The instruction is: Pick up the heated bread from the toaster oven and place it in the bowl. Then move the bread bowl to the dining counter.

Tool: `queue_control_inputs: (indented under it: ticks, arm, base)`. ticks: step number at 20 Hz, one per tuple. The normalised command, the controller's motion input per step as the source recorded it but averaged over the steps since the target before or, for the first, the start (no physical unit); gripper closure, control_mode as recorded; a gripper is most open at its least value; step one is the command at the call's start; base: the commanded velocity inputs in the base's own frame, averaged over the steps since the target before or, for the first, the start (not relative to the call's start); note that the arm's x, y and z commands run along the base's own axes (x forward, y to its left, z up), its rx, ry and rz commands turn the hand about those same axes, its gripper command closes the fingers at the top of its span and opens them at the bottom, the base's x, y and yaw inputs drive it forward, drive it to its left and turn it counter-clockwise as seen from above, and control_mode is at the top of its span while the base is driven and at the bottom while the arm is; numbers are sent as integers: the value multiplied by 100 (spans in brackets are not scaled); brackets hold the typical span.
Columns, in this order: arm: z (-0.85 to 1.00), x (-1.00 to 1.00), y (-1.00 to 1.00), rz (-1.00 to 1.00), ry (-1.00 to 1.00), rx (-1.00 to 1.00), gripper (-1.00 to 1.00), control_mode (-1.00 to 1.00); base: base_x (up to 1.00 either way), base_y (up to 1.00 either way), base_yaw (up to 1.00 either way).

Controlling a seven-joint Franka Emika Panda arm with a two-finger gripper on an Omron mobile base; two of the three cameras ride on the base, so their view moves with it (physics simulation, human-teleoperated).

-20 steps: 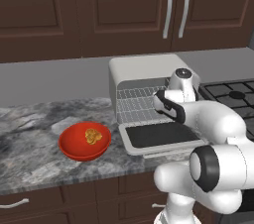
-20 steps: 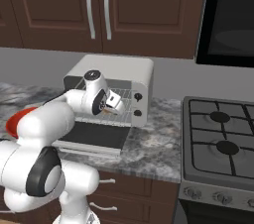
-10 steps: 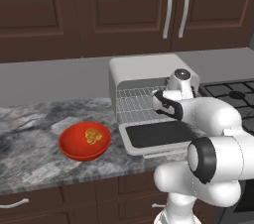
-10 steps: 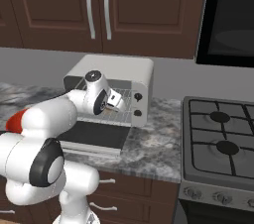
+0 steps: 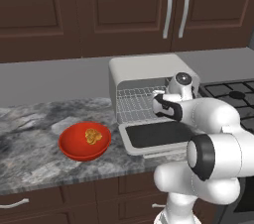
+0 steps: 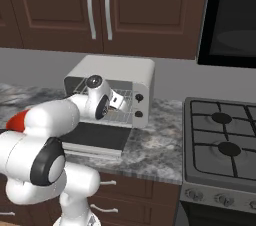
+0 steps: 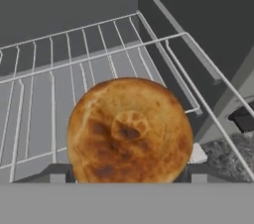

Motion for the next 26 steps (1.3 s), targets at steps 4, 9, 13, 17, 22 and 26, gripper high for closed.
queue_control_inputs:
  ticks: [4,9,13,17,22,26]
  arm:
    - [6,-39,12,3,0,1,100,-100]
    - [70,-89,79,21,6,2,100,-100]
    - [72,-69,100,36,18,0,100,-100]
    - [44,-53,100,39,20,-3,100,-100]
    - [4,-23,100,31,16,-14,100,-100]
    - [-19,-1,100,17,13,-17,100,-100]
  base:
    - [0,0,0]
    - [0,0,0]
    - [0,0,0]
    - [0,0,0]
    - [0,0,0]
    - [0,0,0]
